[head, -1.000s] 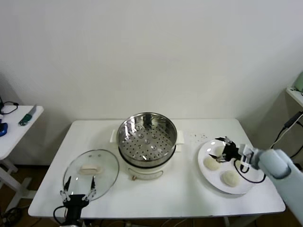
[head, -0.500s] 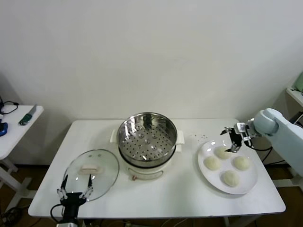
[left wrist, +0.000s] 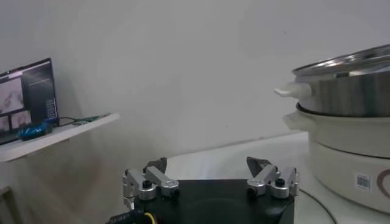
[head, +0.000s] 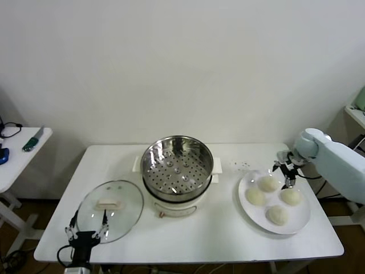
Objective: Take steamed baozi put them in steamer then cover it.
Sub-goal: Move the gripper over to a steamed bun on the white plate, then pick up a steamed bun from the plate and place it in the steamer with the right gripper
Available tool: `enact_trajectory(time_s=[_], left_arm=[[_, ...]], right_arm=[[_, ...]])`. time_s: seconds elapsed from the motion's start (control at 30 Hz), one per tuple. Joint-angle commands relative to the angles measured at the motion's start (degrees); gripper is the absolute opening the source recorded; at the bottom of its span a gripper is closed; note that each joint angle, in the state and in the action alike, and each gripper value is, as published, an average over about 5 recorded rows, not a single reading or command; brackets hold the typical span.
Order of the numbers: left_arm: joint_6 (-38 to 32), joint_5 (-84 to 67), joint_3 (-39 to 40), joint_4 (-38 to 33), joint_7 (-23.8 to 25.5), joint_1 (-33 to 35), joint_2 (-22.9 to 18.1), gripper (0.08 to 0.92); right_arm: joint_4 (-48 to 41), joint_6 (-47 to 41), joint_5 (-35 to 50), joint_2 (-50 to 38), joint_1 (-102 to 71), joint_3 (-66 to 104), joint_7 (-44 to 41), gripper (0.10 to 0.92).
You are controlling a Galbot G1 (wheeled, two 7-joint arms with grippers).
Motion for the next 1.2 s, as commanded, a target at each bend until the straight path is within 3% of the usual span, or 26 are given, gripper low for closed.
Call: enact_trajectory(time_s=[0.03, 0.57, 1.2], left_arm=[[0.4, 0.0, -0.1, 0.1, 0.0, -0.2, 0.1, 0.823], [0.5, 0.0, -0.5, 1.0, -0.1, -0.7, 0.5, 0.823], [0.7, 0.1, -0.4, 0.4, -0.2, -0.2, 0.5, 0.823]], right_arm=[[-6.4, 1.0, -1.6, 5.0, -0.5, -0.1, 0.1, 0.823], [-11.2, 3.5, -6.0, 8.5, -2.2, 3.9, 0.1, 0.82], [-10.2, 5.1, -4.5, 8.1, -0.5, 3.3, -1.3, 0.676]])
